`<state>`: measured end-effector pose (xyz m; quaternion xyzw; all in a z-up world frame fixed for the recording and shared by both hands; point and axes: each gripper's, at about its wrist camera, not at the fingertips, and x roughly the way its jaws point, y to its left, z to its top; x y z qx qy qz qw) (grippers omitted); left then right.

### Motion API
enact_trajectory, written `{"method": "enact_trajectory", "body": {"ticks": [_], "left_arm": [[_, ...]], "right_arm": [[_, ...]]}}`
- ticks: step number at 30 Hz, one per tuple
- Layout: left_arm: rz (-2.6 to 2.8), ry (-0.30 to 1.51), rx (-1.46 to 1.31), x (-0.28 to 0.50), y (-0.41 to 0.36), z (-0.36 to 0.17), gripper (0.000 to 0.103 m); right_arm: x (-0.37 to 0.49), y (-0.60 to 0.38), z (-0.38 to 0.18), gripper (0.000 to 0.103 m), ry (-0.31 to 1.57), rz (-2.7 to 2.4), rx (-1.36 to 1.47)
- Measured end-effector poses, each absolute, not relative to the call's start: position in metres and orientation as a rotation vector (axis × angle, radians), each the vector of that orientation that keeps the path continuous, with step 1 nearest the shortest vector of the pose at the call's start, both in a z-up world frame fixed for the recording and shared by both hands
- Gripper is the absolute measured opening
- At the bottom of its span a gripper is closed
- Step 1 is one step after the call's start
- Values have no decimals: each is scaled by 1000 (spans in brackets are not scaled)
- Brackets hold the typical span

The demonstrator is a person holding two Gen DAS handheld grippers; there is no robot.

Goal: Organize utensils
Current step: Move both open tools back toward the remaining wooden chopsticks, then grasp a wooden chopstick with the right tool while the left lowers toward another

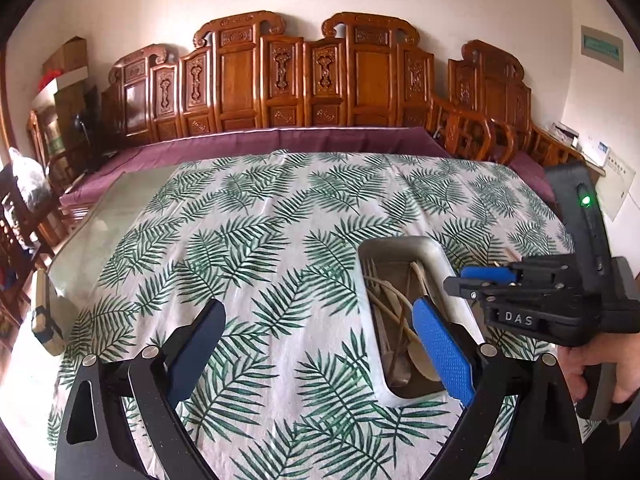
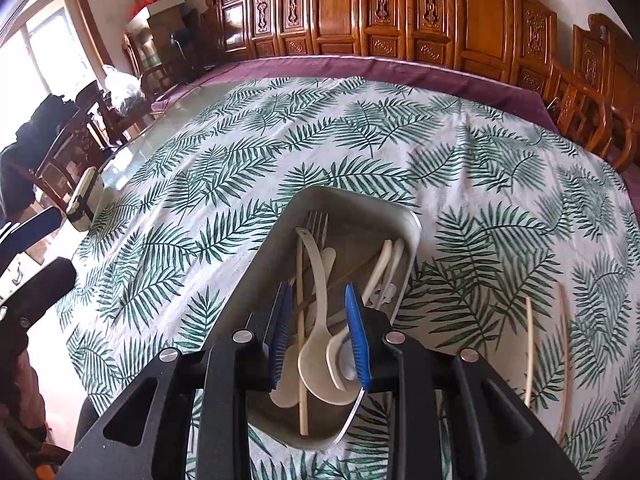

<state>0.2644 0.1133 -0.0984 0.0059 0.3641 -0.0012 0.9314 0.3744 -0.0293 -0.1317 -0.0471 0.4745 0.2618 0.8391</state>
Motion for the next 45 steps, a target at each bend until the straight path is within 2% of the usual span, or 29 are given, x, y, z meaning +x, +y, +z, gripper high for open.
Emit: {"method": "enact_trajectory", "body": {"ticks": [2,6,10,15,20,29,30,32,45], "left_arm": [[-20,756,18,265,107,-100,95],[-55,793,33,267,90,-105,95],[-95,825,45,269,69,-111,95],[-175,869,42,271,42,-122,95],[-233,901,57,275,13,-130,95],[-303,940,107,284,-32,-143,95],[-310,945,112,285,-37,-144,95],[-331,955,108,289,-46,-148,95],[-412,990,146,320,-115,-168,95]], "right_arm": [[368,-36,-128,38,985,549,-111],[354,-57,-125,42,969,533,-117],[338,-87,-126,51,956,504,-137],[325,-127,-134,53,971,454,-140],[318,-171,-142,62,985,392,-115],[317,-226,-162,66,997,314,-107],[318,-232,-166,67,997,309,-113],[319,-239,-171,78,997,302,-123],[350,-285,-206,79,1085,333,-106]]}}
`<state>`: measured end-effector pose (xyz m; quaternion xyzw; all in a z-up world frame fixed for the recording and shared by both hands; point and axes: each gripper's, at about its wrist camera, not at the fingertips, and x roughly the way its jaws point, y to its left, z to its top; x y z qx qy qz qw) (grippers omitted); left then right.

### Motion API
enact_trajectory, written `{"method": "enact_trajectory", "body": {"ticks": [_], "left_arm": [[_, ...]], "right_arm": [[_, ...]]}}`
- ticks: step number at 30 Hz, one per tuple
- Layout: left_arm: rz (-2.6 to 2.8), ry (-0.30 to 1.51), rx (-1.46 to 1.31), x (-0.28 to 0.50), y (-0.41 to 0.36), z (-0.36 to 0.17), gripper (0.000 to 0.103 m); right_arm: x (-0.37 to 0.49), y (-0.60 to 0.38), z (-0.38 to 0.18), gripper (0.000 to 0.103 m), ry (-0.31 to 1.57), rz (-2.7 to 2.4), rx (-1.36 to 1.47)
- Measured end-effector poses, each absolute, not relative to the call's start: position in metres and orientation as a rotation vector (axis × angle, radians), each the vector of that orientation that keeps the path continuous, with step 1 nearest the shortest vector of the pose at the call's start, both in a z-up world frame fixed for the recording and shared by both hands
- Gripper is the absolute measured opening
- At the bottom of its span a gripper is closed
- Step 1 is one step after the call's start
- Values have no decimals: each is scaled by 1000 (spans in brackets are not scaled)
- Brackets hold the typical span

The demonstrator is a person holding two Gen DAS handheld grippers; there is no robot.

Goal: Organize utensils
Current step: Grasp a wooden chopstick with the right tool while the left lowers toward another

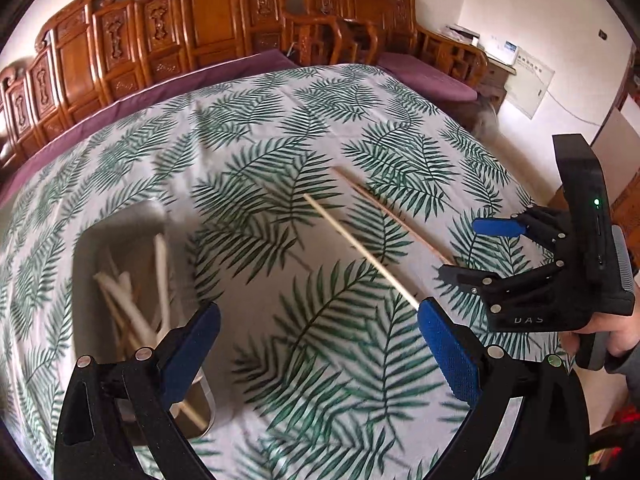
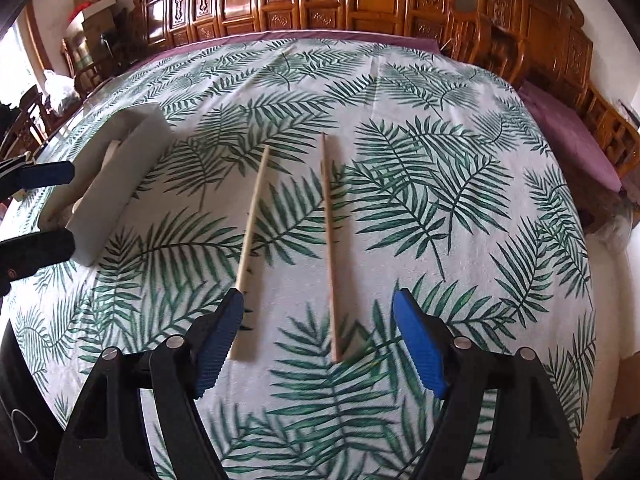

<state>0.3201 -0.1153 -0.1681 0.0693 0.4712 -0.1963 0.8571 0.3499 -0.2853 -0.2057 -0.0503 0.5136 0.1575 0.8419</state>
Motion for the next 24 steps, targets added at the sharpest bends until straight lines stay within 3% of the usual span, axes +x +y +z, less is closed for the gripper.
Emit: {"method": "enact_trajectory", "body": {"ticks": [1,5,12,14,19,21,24], "left_arm": [[-413,996,148,324,-120,-171,95],[-408,1019,146,333,-127,-179,95],[-390,1045,145,344,-131,-191,95],[-388,1052,143,346,-132,-193,95],[-384,1071,141,353,-136,-201,95],[-386,1082,136,355,-138,-205,94],[-396,1106,127,359,-142,-212,85]], "right_arm": [[353,-287,-208,79,1088,335,-108],[367,-289,-216,56,1107,351,-122],[389,-274,-222,30,1123,393,-161],[393,-269,-225,18,1136,394,-184],[394,-267,-230,14,1141,378,-194],[394,-268,-229,6,1147,369,-188],[387,-272,-229,6,1155,379,-184]]}}
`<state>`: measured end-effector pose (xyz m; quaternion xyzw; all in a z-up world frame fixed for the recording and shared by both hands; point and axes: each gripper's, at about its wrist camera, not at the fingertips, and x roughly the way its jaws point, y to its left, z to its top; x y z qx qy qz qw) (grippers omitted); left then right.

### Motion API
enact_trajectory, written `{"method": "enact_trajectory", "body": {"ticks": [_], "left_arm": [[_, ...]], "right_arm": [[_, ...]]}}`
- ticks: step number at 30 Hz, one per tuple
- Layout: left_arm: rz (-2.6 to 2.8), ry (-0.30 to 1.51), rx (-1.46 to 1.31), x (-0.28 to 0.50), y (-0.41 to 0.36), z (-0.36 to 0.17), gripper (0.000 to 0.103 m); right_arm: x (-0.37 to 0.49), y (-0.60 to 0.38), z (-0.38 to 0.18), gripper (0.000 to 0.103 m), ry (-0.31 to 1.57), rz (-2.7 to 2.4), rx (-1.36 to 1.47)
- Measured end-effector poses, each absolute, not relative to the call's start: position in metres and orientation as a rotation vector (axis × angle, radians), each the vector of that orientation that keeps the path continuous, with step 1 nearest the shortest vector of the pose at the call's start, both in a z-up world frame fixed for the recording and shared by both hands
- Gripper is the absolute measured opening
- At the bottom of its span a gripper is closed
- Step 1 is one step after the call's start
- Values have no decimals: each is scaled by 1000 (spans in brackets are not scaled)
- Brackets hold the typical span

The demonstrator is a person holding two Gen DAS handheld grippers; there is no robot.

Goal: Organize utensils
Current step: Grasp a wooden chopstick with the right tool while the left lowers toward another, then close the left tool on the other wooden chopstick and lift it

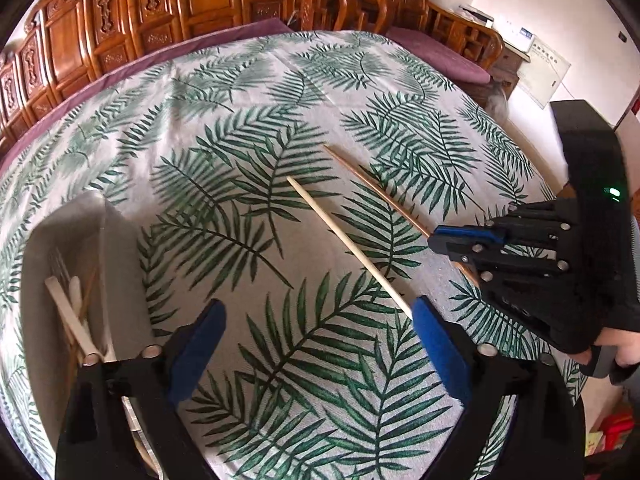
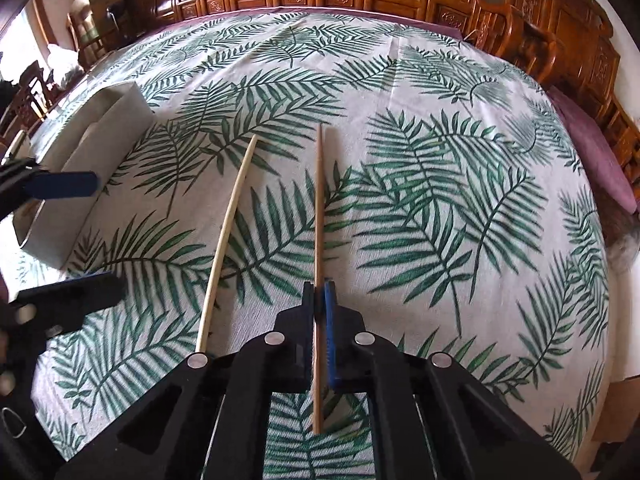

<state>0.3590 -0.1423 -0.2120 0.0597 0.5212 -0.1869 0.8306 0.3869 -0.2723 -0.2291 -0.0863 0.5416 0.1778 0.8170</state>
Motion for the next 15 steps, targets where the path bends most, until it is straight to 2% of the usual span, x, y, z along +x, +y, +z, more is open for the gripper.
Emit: {"method": "enact_trajectory", "body": {"ticks": [9,15], "left_arm": [[-424,1138,122,368,-160,-223,61],[-456,1176,88,373,-174,-232,35]], "right_arm": [[346,-300,-227,6,1176,285,-90],[327,-306,-220,6,1161,274,-67]]}}
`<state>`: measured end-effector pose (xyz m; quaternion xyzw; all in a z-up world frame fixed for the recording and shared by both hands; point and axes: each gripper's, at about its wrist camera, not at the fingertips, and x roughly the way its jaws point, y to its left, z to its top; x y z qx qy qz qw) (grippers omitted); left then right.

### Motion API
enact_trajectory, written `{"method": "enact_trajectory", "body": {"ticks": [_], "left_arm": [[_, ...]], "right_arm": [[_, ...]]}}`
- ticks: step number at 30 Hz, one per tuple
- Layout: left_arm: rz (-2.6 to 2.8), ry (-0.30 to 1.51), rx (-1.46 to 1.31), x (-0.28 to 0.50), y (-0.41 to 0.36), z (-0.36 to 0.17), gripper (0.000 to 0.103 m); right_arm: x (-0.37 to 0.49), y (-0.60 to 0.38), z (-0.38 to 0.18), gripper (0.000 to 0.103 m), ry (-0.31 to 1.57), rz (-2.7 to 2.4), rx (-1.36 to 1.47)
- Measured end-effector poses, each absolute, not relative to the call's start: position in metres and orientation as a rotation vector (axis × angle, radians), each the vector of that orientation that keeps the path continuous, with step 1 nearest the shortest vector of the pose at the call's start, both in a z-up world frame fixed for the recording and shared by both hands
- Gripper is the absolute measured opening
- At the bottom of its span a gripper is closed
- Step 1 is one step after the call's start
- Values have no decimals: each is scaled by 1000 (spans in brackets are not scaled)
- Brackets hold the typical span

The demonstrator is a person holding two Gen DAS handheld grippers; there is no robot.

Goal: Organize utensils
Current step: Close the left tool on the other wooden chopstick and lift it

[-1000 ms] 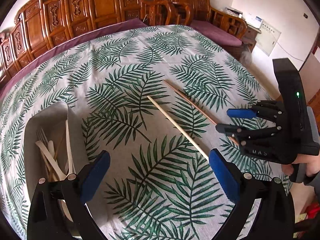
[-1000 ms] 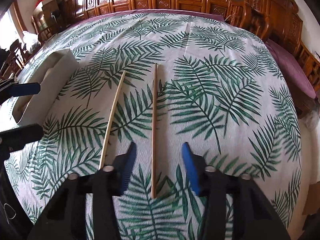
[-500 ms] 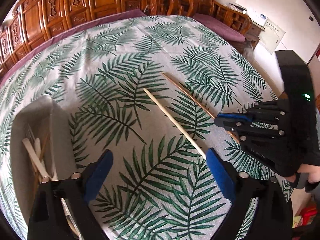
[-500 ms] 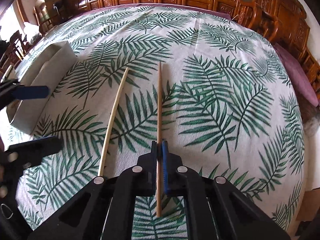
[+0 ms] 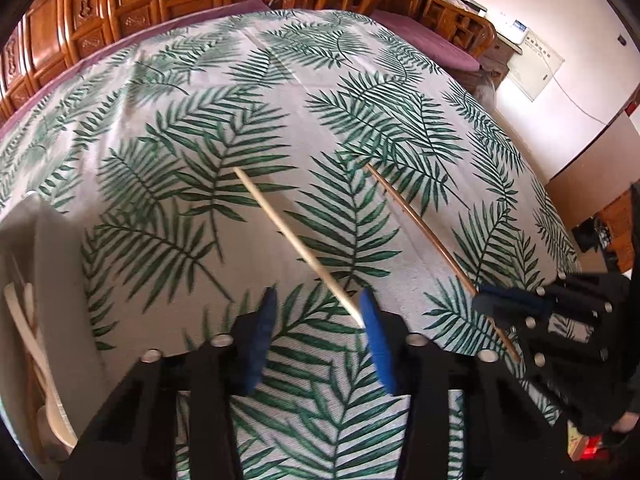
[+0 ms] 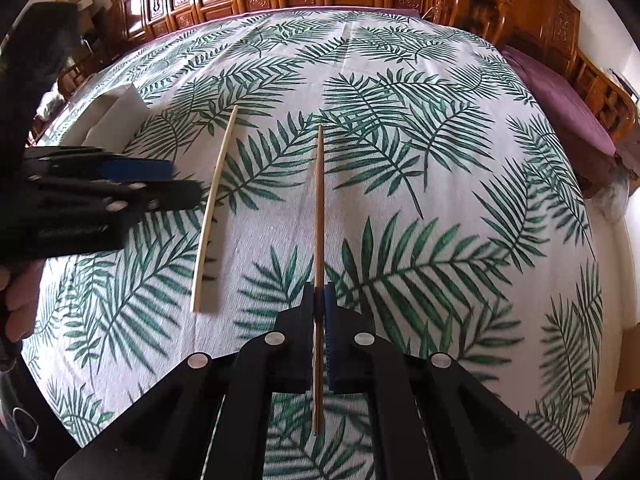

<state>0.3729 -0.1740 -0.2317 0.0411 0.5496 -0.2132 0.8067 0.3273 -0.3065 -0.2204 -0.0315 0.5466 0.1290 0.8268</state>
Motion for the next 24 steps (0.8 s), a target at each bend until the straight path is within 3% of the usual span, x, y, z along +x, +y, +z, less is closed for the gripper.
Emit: {"method": "enact_trajectory", "body": {"ticks": [12,24], "left_arm": [[-402,1179,139,378,-194,-242,12],[-369,1200,174,375,-188,-242,5]], "right_arm": [[308,-322,-227,6,1167,254,-24],[309,-323,-228,6,1160,256,-17]]}}
